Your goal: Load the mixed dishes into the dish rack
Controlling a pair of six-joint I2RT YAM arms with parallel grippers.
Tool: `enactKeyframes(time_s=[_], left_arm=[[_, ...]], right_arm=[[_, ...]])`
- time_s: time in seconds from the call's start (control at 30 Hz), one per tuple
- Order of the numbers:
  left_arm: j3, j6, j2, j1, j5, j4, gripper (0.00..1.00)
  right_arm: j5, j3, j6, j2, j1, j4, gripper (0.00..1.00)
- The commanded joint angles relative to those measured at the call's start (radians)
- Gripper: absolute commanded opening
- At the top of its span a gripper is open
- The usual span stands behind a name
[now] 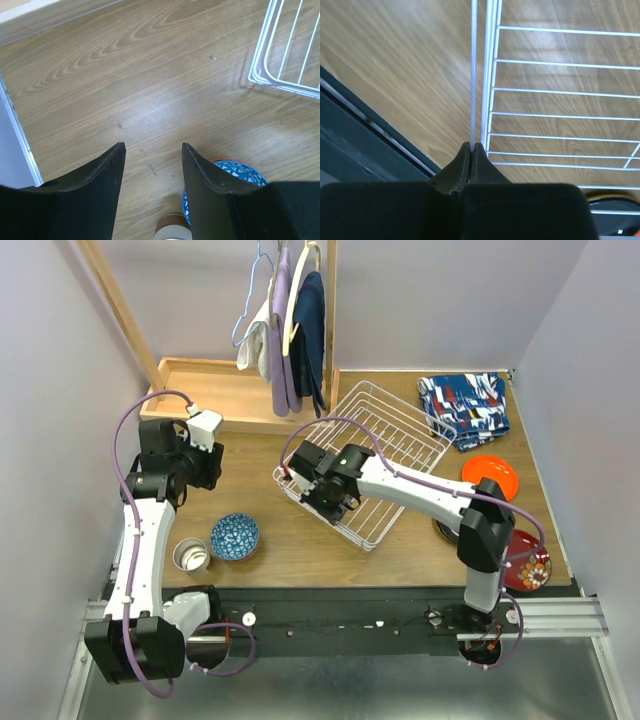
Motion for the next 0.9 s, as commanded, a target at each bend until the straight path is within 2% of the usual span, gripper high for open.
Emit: enactKeyframes(time_s=[0.0,0.17,0.27,0.43,0.6,0.73,0.87], left_arm=[[-0.027,0.031,-0.032,0.002,0.051,-0.031,0.58],[-0.028,0.051,-0.032,0.004,0.094,-0.043,0.58],[-0.022,0.066,-0.029,0.002,0.123,-0.049,0.58],[0.002,0.078,-0.013,0.002,0.146,-0.077,0.58],[0.012,0.092,-0.01,0.002,0.154,-0.105,0.58],[0.022,0.107,-0.012,0.004,0.162,-0.125,0.58],[0.009,0.199,-0.033,0.002,0.186,-0.175,0.59]], right_arm=[[-0.03,-0.112,-0.212,-0.132,0.01,-0.094,0.01],[0.001,-0.278,-0.42,-0.243,-0.001,-0.117,0.01],[-0.048,-0.385,-0.54,-0.324,-0.002,-0.099,0.01],[0.007,-0.515,-0.66,-0.398,-0.008,-0.04,0.01],[0.044,-0.557,-0.723,-0.429,-0.037,-0.029,0.01],[0.03,-0.552,-0.742,-0.409,-0.143,-0.023,0.01],[0.047,-0.568,-0.87,-0.432,-0.208,0.012,0.01]])
